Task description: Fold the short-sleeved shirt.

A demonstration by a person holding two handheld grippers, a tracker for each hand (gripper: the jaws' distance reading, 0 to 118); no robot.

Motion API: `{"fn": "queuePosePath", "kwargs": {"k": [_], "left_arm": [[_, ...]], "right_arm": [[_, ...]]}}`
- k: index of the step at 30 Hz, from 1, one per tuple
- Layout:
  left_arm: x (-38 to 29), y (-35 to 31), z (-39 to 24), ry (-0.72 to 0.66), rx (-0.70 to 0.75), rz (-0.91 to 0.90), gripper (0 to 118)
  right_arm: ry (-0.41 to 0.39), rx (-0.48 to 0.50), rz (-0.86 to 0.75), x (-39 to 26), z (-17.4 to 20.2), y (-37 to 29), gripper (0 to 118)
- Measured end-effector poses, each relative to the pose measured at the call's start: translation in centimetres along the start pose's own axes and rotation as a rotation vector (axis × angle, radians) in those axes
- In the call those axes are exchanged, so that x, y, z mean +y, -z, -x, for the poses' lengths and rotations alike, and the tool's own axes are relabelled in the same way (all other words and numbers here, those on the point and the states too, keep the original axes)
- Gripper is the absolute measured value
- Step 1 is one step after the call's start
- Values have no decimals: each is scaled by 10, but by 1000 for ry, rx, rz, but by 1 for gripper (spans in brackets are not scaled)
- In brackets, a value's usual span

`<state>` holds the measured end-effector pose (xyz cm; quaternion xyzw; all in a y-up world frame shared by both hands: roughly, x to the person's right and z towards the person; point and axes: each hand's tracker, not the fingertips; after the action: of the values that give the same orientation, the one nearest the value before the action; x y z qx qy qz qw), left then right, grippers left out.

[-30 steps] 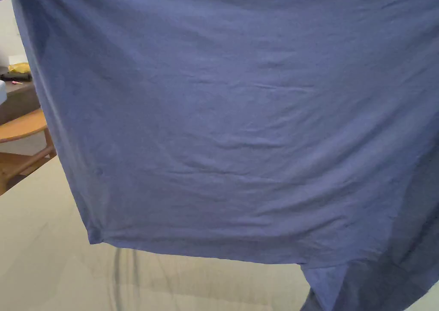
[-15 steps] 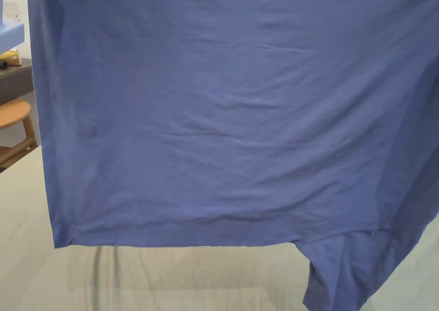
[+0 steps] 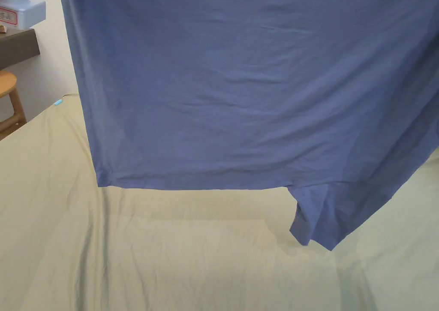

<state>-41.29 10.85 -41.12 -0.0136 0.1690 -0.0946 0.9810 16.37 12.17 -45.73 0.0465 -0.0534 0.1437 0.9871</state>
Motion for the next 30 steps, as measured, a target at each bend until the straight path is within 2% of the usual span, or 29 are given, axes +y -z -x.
{"fn": "queuePosePath", "kwargs": {"k": [5, 10, 17, 23, 28, 30], "left_arm": [[-42, 38, -13, -50, 5, 64, 2], [-103, 64, -28, -35, -12, 115, 2], [-216, 57, -47, -27, -84, 242, 2], [-329, -22, -54, 33, -153, 350, 2], [-421, -126, -50, 65, -193, 505, 2], [-454, -171, -45, 84, -212, 583, 2]], "right_arm": [[11, 23, 57, -42, 24, 30, 0], [-2, 64, 137, -103, 47, 42, 0], [61, 148, 309, -210, 65, 32, 0], [92, 243, 458, -305, 61, -40, 0], [126, 334, 619, -385, 50, -148, 0], [109, 354, 701, -420, 47, -198, 0]]}}
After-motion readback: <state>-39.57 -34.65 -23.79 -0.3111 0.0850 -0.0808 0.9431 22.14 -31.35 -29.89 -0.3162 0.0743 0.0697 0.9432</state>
